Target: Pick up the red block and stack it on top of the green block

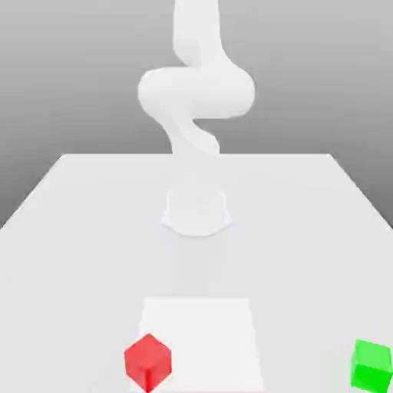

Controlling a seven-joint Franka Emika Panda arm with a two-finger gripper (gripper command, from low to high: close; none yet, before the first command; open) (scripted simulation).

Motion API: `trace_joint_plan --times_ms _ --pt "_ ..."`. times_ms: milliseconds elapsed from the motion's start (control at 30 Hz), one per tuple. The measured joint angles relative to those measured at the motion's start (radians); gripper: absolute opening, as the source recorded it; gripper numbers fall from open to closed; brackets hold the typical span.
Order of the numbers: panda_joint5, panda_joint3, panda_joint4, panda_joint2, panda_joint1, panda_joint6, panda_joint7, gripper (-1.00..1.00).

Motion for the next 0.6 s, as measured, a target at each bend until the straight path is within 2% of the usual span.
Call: trace_joint_plan --times_ms 600 --pt "-0.014 0.021 -0.121 0.659 -0.124 0.254 0.386 0.0"
